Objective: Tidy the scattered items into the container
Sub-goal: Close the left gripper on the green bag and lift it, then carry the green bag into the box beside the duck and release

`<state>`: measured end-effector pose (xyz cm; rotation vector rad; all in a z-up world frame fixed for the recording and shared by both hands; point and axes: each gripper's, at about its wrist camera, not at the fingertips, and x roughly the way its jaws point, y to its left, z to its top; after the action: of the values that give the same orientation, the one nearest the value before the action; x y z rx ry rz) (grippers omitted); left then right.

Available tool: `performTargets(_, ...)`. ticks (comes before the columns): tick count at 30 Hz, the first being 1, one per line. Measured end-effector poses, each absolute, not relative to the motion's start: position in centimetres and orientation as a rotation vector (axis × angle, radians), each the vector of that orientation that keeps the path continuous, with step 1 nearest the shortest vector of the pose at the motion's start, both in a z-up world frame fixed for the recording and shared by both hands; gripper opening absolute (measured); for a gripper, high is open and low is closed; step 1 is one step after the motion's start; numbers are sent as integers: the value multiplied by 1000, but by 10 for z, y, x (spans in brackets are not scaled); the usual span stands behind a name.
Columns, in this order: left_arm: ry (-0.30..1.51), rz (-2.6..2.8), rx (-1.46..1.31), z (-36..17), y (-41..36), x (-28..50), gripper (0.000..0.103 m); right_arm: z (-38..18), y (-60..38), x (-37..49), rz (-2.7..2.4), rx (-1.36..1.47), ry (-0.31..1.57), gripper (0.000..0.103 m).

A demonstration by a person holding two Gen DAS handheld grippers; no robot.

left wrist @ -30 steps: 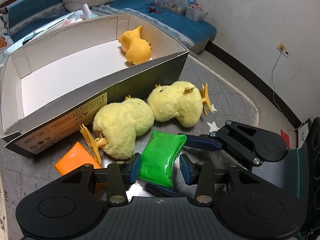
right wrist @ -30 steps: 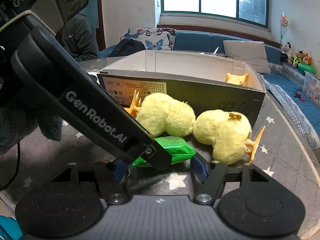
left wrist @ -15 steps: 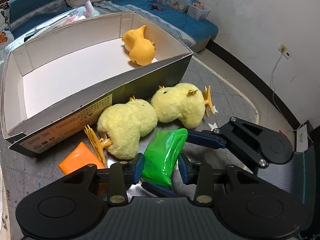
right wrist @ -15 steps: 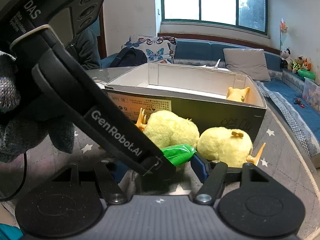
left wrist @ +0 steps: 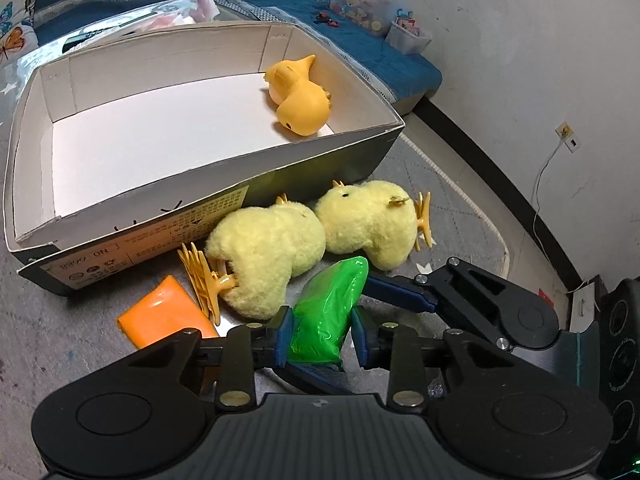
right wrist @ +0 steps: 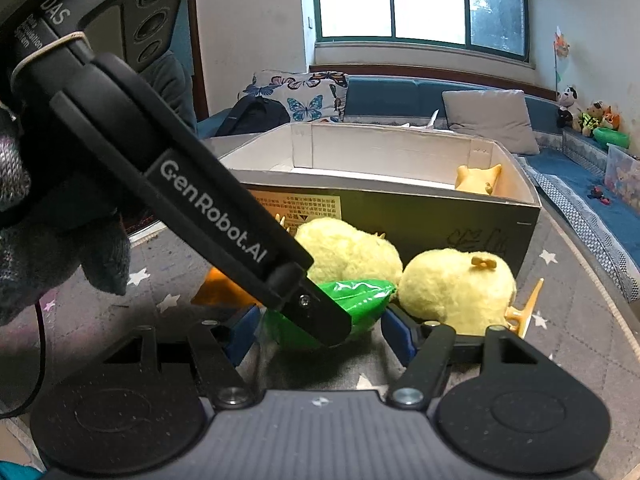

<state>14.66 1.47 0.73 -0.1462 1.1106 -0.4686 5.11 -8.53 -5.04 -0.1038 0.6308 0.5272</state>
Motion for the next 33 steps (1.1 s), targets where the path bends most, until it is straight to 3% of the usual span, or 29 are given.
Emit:
performTargets(20,967,-428,-268,75,21,194,33,12,-92,101,506,-164,478,68)
performTargets(33,996,-373,-423,45,34,274,32,0,-86,197,475,-183,550,68)
